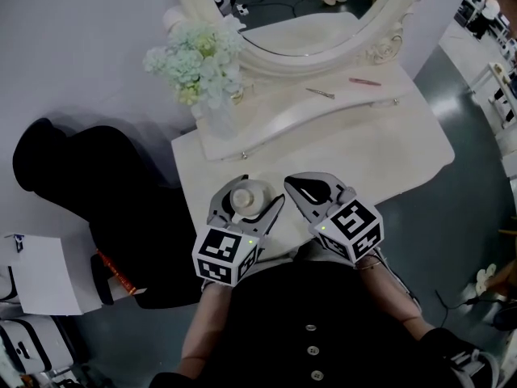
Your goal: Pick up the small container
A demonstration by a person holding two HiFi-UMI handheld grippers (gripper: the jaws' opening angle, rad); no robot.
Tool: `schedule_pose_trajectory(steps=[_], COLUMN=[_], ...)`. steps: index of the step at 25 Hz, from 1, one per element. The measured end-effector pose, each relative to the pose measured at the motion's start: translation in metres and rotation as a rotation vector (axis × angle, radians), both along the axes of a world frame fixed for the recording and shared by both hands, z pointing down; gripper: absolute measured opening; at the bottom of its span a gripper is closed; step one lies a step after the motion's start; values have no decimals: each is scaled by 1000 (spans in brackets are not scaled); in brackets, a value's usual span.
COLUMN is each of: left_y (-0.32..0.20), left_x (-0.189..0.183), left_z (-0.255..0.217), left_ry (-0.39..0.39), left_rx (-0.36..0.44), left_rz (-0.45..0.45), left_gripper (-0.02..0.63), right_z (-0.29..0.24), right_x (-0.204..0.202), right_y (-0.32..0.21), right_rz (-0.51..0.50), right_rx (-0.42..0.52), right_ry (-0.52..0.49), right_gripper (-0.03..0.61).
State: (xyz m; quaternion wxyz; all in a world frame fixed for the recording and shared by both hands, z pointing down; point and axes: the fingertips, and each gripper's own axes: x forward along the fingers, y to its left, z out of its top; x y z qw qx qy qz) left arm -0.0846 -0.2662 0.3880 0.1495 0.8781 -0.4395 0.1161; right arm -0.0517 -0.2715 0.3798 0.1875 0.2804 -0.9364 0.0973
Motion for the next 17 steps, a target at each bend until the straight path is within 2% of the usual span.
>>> schedule_pose_trajectory(steps=[17], left_y=[-1], left_x=[-1], left_z=[5], left_ry=[-8], left_rx=[-6], left_rz=[12], left_gripper=[314], right_z=[2], right_x=[-7], right_y=[0], right_rz=[-8], right_rx=[-1], right_ry=[-3], right_gripper=[0])
